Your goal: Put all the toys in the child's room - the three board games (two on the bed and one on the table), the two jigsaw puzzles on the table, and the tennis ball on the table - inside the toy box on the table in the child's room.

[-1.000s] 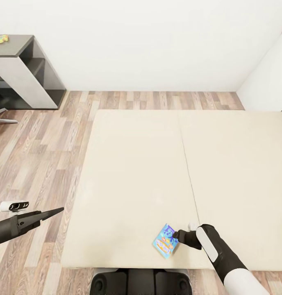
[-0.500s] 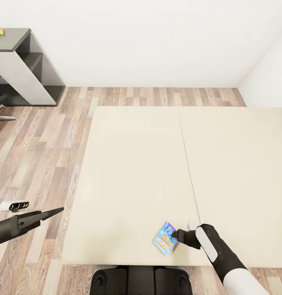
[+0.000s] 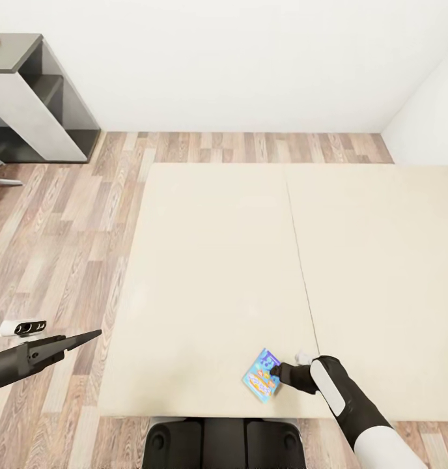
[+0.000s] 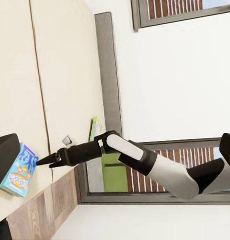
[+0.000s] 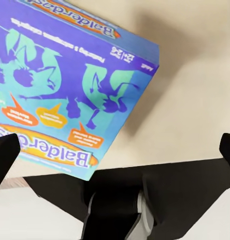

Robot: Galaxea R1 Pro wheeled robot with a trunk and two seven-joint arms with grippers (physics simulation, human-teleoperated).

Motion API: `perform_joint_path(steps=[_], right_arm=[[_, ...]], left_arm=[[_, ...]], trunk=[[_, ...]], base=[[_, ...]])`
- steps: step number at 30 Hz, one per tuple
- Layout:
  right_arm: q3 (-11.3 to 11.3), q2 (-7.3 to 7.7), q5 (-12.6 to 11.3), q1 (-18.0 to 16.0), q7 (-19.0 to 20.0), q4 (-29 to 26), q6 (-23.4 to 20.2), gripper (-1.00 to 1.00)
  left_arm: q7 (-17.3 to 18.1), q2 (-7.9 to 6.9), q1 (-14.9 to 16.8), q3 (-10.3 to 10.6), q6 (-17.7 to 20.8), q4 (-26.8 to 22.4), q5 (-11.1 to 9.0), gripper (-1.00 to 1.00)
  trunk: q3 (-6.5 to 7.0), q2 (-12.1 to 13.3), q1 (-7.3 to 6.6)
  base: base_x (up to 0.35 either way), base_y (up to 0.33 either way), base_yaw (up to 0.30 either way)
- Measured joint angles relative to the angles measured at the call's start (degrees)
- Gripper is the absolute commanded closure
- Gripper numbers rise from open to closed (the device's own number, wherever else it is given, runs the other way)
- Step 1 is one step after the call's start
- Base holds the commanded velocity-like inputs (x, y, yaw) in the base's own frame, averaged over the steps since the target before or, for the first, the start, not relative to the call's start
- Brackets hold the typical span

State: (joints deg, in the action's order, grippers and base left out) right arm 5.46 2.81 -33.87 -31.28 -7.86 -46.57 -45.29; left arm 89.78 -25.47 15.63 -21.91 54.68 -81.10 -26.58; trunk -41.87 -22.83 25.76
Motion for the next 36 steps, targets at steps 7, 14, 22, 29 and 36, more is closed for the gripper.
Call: perform_joint_path(steps=[7, 14, 22, 29, 36], right_arm=[[0.1, 0.57, 0.0, -0.7, 2.1, 0.1, 2.4, -1.0], [0.2, 0.67, 0.0, -0.8, 3.2, 0.1, 3.5, -1.0], [0.2, 0.53, 0.0, -0.9, 3.4, 0.0, 3.7, -1.0], [0.9, 0.24, 0.1, -0.9, 3.5, 0.1, 4.3, -1.0], [1.2, 0.67, 0.1, -0.9, 3.5, 0.0, 4.4, -1.0]], left_arm=[[0.0, 0.07, 0.0, 0.1, 0.0, 0.0, 0.0, -1.0], [0.0, 0.03, 0.0, 0.0, 0.0, 0.0, 0.1, -1.0], [0.0, 0.06, 0.0, 0.0, 0.0, 0.0, 0.1, -1.0], [0.0, 0.07, 0.0, -0.1, 0.0, 0.0, 0.1, -1.0], [0.0, 0.08, 0.0, 0.0, 0.0, 0.0, 0.1, -1.0]], trunk=[[-0.66, 0.0, 0.0], [-1.32, 0.0, 0.0], [-1.78, 0.0, 0.0], [-1.84, 0.0, 0.0], [-1.85, 0.0, 0.0]], base=[[0.0, 0.0, 0.0], [0.0, 0.0, 0.0], [0.0, 0.0, 0.0], [0.0, 0.0, 0.0], [0.0, 0.0, 0.0]])
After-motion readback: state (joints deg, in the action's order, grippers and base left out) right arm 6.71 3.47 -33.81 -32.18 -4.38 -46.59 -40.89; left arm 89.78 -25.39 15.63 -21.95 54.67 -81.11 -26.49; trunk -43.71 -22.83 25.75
